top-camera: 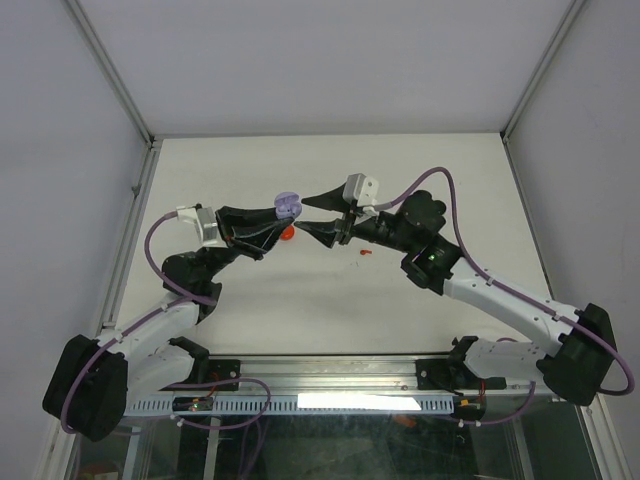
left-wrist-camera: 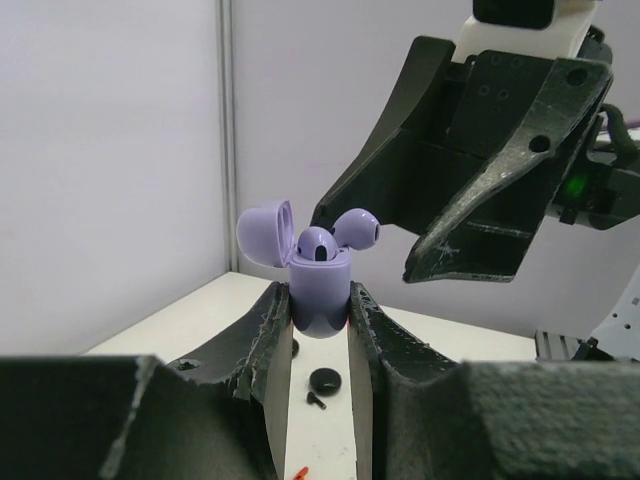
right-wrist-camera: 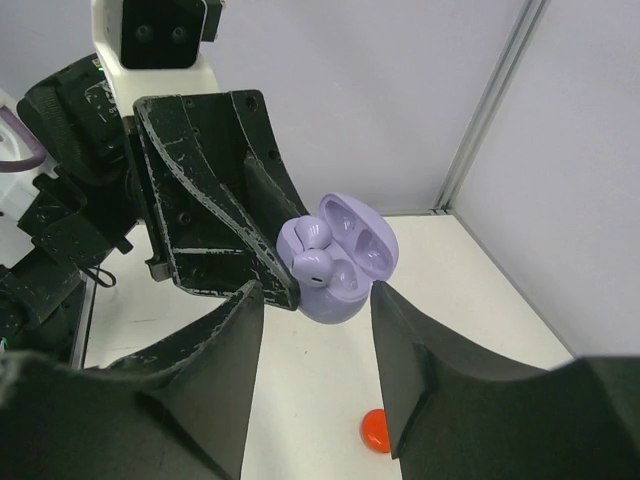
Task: Insert the wireless bluetooth earbuds into the charging case
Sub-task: Place the earbud in the charging case.
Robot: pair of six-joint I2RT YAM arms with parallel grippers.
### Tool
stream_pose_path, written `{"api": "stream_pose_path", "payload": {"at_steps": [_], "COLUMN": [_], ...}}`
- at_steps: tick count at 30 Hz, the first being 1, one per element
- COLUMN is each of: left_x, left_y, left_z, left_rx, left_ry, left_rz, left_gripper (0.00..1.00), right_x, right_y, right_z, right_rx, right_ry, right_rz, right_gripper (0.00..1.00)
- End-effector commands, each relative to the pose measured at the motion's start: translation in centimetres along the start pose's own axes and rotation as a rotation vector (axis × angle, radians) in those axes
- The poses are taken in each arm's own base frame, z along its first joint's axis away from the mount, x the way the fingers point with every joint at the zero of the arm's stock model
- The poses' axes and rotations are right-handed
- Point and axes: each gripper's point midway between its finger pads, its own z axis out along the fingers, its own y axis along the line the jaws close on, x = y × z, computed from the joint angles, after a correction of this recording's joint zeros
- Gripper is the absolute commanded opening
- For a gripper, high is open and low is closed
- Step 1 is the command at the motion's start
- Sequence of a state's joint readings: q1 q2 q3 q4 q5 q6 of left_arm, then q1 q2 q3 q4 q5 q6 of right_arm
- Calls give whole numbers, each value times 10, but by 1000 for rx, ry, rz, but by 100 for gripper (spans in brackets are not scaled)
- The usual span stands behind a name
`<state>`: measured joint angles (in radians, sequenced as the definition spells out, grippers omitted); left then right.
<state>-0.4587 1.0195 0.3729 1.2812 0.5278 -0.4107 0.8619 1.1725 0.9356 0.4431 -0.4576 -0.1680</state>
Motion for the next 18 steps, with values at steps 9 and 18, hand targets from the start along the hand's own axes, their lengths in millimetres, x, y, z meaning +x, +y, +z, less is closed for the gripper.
{"api": "stream_pose_path", "payload": {"at_steps": [9,18], "left_x": [3,0], "left_y": [6,3], "left_z": [-2,0], "left_rx": [-22,1], "left_ry": [21,13], "left_rz": [104,111], "left_gripper": [0,0], "right_x": [-43,-30], "right_y": [-7,-9], "right_z": [2,9], "right_rx": [21,17], "right_ry": [-68,-28], "right_rz": [-34,-15], "right_gripper": [50,50]}}
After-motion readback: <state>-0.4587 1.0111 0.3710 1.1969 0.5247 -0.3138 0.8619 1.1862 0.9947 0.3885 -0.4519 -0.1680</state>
